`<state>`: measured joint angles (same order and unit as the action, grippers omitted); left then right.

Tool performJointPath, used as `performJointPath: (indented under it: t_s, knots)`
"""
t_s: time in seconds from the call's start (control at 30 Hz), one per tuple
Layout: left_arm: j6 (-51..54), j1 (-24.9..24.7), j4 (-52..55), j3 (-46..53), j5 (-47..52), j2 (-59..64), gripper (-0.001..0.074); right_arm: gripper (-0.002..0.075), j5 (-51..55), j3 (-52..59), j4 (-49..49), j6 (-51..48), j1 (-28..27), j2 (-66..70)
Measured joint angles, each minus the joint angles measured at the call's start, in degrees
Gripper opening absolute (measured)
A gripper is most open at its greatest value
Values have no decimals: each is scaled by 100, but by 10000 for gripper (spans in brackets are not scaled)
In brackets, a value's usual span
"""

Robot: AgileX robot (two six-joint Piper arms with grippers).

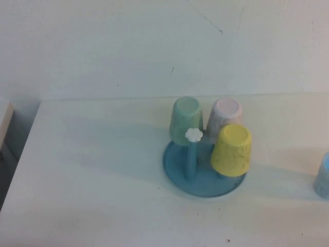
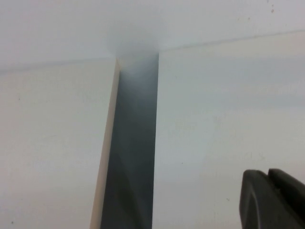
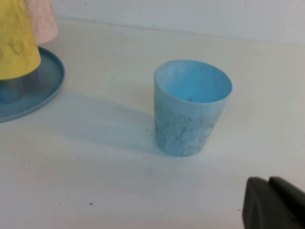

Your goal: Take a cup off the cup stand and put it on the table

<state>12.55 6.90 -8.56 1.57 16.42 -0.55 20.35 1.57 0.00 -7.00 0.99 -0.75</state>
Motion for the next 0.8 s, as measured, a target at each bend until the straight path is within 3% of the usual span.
performJointPath:
  t_s: [0.17, 0.5, 0.8]
  knots:
    - [-38, 30, -86, 0, 167, 0, -2, -1, 0, 0, 0, 0, 0, 0]
    - [-38, -500, 61, -10, 167, 0, -2, -1, 0, 0, 0, 0, 0, 0]
    - [-45, -549, 97, -10, 181, 0, -2, -1, 0, 0, 0, 1, 0, 0]
